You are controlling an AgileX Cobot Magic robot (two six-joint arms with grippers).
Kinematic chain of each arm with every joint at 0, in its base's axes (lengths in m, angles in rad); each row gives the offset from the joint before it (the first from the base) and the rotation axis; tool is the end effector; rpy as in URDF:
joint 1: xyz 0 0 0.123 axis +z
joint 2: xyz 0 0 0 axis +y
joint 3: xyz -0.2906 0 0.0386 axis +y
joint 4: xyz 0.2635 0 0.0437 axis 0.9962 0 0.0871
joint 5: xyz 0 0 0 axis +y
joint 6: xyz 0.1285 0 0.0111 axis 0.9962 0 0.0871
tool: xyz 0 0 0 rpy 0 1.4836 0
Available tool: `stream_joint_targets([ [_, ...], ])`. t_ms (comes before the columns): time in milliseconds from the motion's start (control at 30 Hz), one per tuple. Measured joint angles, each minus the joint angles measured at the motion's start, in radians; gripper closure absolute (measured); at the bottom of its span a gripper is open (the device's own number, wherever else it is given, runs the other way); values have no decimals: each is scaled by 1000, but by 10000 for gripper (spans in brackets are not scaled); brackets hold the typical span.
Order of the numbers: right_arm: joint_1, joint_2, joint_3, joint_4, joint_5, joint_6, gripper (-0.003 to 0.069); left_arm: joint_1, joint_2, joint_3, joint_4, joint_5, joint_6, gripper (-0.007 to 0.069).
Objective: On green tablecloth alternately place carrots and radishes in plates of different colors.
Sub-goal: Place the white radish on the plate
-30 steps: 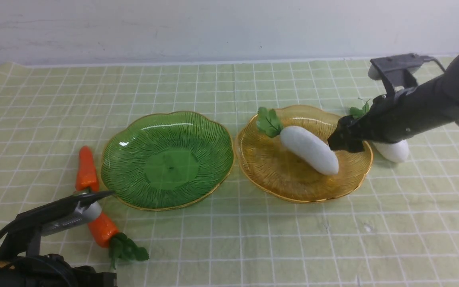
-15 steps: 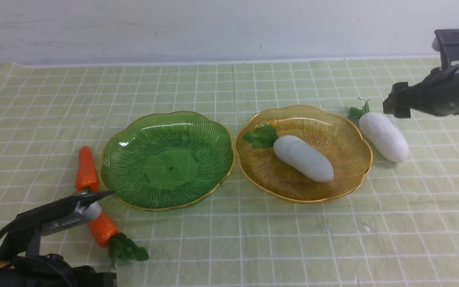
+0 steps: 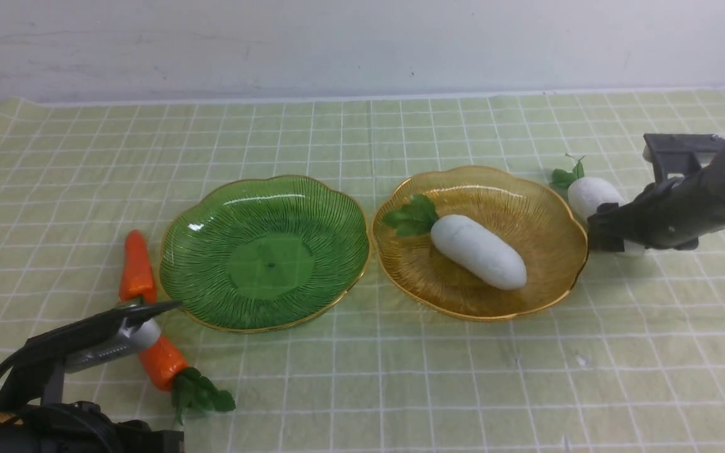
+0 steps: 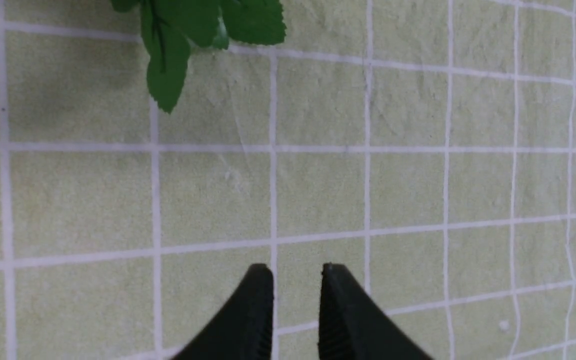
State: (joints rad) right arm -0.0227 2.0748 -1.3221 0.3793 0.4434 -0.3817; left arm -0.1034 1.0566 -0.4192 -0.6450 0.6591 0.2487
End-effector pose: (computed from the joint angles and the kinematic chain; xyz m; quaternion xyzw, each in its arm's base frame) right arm 0.4565 0.0102 0.0982 -0.0258 0.9669 0.0702 0.2439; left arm 0.1764 -0.0661 0.1662 -0.0449 0.9556 -0.2230 0.1872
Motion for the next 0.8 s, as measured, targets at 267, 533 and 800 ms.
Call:
stream_joint_targets([
  [267,0,-27,-54,-21,106,0,193,0,0,0,0,28,0,502],
  [533,0,-189,-295,25,504,30,193,0,0,0,1,45,0,502],
  [800,22,-193,-335,165,781,59,193,0,0,0,1,48,0,502],
])
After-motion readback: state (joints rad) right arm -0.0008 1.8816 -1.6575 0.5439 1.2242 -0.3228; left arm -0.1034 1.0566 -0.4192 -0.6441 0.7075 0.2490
